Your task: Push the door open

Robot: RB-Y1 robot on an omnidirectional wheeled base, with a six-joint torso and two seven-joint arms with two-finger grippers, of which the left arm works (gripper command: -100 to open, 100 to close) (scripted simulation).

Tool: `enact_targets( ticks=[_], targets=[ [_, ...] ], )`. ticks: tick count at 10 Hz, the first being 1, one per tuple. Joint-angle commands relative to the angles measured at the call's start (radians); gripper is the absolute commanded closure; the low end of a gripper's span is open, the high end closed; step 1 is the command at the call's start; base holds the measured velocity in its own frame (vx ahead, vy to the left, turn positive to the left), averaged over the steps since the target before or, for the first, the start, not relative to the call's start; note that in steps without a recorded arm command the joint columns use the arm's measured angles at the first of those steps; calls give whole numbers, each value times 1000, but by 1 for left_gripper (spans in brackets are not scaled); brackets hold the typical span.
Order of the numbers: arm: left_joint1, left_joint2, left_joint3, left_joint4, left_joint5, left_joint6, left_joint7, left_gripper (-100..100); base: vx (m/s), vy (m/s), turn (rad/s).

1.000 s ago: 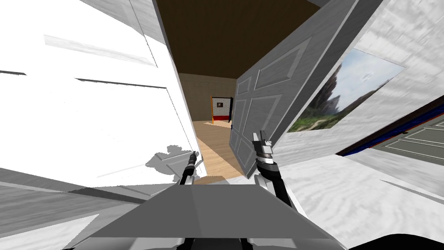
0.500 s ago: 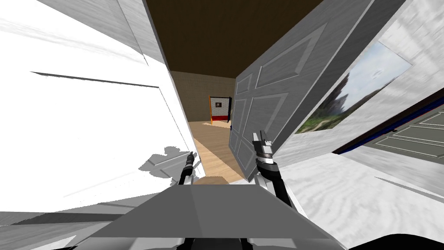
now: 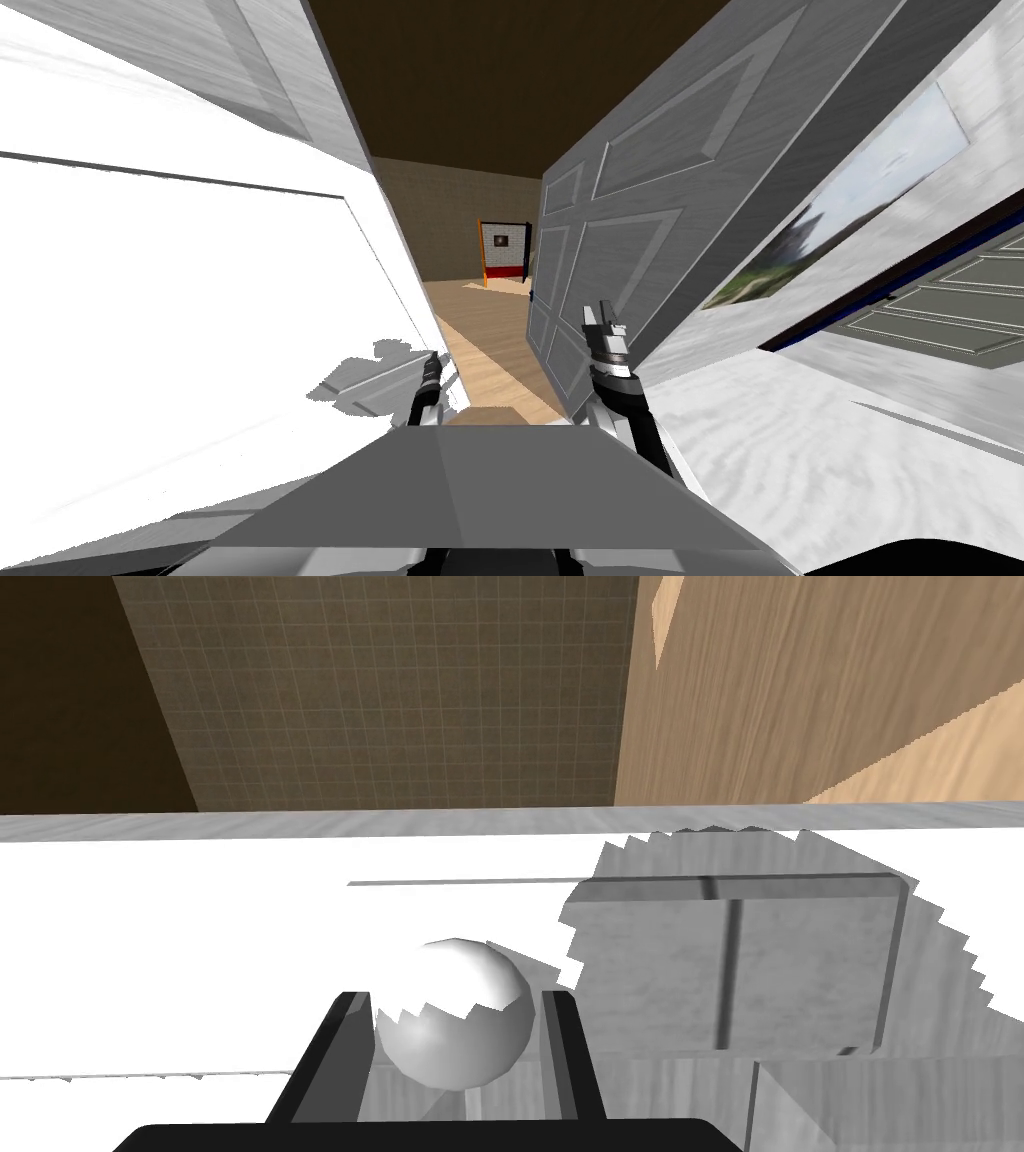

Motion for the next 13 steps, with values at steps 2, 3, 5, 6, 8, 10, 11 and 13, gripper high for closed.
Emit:
enact_targets(
  ticks=[2,3,5,6,8,10,11,13],
  targets=[
    [15,6,30,-22,26,11,-19,100,78,8,-54],
    [15,6,30,-28,26,11,-19,100,35,7,2],
    [17,6,53,-30,48,11,-37,100,74,6,-56],
    [19,7,75,-32,71,11,-55,100,113,22,-54],
    [21,6,97,-35,93,12,-73,100,106,18,-50],
    [23,6,119,-37,115,12,-90,100,123,22,-55],
    [24,6,130,-38,126,12,-99,100,109,19,-54],
    [26,5,162,-41,158,12,-124,100,111,14,-49]
  ],
)
